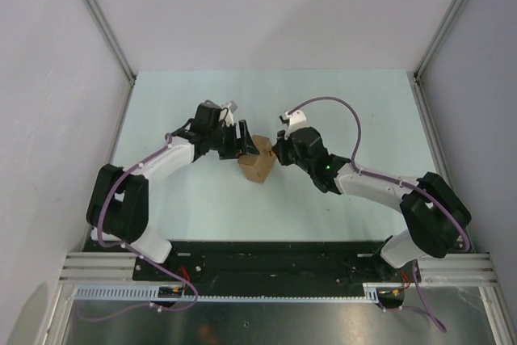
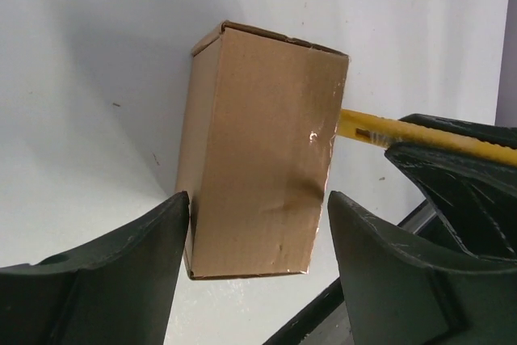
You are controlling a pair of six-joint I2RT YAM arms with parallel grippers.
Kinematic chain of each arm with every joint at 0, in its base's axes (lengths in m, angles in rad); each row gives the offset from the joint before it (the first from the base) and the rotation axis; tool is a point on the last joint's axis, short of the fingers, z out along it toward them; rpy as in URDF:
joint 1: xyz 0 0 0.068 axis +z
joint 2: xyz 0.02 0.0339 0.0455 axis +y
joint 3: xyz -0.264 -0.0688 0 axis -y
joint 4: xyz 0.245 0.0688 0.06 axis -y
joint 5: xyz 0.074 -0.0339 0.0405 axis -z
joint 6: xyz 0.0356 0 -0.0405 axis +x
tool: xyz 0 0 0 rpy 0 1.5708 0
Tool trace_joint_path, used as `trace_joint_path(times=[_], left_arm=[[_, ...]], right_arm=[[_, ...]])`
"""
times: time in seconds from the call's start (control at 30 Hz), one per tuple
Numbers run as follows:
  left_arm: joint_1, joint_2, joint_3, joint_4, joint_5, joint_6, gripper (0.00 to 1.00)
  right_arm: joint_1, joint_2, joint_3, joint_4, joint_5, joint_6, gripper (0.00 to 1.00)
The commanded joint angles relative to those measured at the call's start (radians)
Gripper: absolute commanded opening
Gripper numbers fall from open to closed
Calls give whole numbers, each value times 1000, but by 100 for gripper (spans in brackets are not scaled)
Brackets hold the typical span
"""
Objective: Unpack the express box
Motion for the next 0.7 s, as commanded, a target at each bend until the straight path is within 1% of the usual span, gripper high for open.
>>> trace_joint_path(times=[0.0, 0.1, 0.27, 0.47, 0.6, 0.67], left_arm=[[1, 19, 42, 31, 30, 34, 75], [-1, 33, 58, 32, 40, 34, 74], [-4, 59, 77, 31, 67, 57, 74], [-4, 65, 109, 32, 101, 80, 81], [-1, 77, 126, 32, 103, 91, 82], [-2, 89, 131, 34, 106, 88, 82]], right_arm=[[-10, -3, 9, 76, -22, -71, 0], [-26, -60, 9, 29, -23, -112, 0], [-49, -169, 9, -111, -61, -155, 0], [-58, -289, 10, -249, -132, -157, 0], [-56, -344, 15, -284, -169, -158, 0], [-53, -359, 16, -287, -231, -166, 0]])
